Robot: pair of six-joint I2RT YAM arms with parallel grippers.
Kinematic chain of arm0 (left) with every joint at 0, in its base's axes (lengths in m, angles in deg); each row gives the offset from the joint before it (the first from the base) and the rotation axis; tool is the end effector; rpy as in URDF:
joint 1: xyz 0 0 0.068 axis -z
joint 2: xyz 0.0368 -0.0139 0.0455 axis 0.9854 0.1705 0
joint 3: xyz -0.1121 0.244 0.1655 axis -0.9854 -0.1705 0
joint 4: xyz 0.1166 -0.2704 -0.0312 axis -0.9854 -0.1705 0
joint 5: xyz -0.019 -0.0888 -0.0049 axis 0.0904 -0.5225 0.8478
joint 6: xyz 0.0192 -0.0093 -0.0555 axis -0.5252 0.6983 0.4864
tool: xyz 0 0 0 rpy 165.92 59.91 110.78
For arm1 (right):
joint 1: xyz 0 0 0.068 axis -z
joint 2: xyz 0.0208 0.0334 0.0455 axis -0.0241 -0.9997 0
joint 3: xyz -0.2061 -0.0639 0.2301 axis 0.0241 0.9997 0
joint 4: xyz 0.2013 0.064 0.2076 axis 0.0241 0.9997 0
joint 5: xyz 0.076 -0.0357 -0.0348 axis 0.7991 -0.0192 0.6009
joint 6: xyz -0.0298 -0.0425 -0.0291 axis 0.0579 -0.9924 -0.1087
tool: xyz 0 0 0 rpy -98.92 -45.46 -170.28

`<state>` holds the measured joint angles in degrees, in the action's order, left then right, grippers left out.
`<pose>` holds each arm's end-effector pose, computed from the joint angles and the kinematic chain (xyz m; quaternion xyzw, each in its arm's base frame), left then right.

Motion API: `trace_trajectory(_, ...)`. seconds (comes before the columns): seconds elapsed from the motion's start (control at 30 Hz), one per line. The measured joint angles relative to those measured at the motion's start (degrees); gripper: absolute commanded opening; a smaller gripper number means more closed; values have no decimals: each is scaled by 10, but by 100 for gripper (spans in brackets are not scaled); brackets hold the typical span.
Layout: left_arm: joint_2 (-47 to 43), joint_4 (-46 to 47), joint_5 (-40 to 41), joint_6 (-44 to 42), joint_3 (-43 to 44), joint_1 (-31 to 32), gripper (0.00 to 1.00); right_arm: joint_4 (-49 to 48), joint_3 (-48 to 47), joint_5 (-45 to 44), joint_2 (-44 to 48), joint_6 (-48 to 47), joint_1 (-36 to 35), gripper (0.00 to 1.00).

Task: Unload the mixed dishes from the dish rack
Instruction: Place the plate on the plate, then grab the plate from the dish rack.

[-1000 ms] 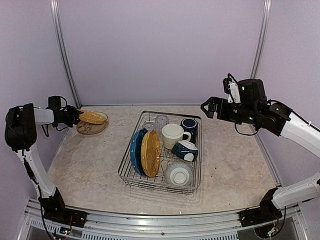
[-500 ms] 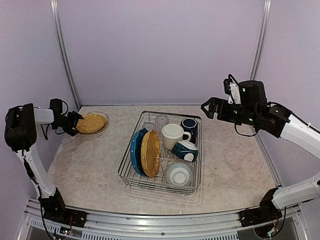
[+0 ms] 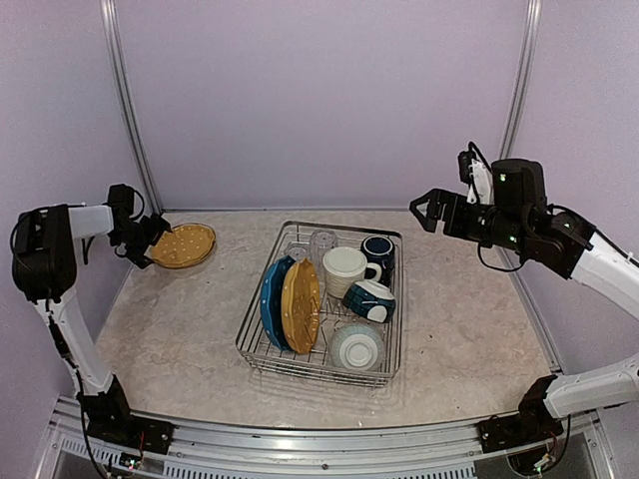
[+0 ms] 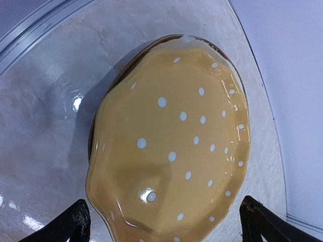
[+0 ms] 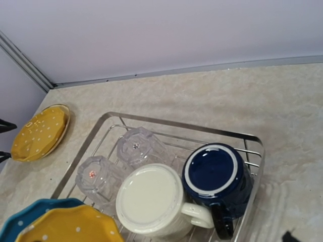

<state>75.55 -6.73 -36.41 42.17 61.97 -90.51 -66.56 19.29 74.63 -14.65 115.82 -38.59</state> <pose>0.4520 0.0724 0.2164 -0.4276 0.8384 -0.2047 0.2690 0.2199 0.1598 0.4076 0.0061 0.8204 0.2823 0.4972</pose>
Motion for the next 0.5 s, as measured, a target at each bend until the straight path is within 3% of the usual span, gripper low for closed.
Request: trace_trajectory(0.5, 19, -15, -1, -23, 45, 6, 99, -4, 12, 9, 5, 9, 0, 100)
